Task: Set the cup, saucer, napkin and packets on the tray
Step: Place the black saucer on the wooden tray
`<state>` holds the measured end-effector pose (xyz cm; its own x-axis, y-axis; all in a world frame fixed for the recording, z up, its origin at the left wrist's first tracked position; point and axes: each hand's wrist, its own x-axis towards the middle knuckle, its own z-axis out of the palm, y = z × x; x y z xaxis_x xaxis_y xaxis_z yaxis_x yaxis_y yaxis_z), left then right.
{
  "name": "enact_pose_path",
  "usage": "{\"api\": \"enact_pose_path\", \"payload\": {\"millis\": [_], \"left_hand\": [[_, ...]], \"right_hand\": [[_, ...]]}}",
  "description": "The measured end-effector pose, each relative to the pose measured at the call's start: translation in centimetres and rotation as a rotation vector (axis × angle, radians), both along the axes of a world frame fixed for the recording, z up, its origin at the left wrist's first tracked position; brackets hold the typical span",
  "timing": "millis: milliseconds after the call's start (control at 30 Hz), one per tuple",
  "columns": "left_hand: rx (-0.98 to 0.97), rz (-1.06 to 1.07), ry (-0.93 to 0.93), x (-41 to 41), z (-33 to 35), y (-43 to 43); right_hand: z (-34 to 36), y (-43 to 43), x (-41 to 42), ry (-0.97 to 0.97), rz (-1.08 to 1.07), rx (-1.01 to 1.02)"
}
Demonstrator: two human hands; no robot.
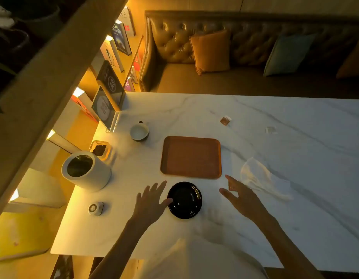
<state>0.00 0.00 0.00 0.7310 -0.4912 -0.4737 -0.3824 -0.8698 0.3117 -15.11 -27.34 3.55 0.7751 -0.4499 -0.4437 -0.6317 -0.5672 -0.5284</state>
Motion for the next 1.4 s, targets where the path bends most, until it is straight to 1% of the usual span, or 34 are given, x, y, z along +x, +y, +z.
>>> {"api": "enact_pose_path", "payload": {"millis": [67,167,233,333,500,700,900,1033,1100,1233,1400], "left_hand": [[-0.091,0.081,0.095,0.5,-0.8,-0.4],[-0.145,0.251,0.214,1.0,-2.9,-1.2],[-0.147,0.373,0.264,1.2,-4.1,-1.6],[-0.109,0.475,0.311,1.4,-5.6,-1.8],[-0.081,0.51,0.38,1.7,-7.9,-2.0],[-0.151,0.553,0.532,2.7,-10.4,-2.4],[-0.275,0.708,0.655,2.7,-11.5,-2.3],[-0.305,0.713,0.772,2.9,-11.3,-2.2],[-0.318,0.746,0.794,2.9,-11.4,-2.4],[-0.319,0.823,0.761,3.1,-11.6,-2.7],[-0.382,0.788,0.665,5.3,-11.1,-2.8]], "right_hand": [[-1.0,0.5,1.4,0.009,-0.134,0.161],[-3.0,1.8,3.6,0.052,-0.286,0.267],[-4.3,2.8,4.4,0.107,-0.319,0.284],[-5.8,4.2,5.1,0.199,-0.294,0.29],[-8.4,5.5,6.2,0.216,-0.331,0.326],[-11.3,5.7,6.8,0.25,-0.427,0.308],[-13.3,6.3,7.0,0.287,-0.357,0.293],[-14.0,6.5,6.9,0.256,-0.418,0.344],[-13.9,6.3,6.8,0.239,-0.445,0.388],[-13.8,5.6,6.7,0.207,-0.436,0.44],[-13.6,4.0,8.8,0.136,-0.484,0.548]]}}
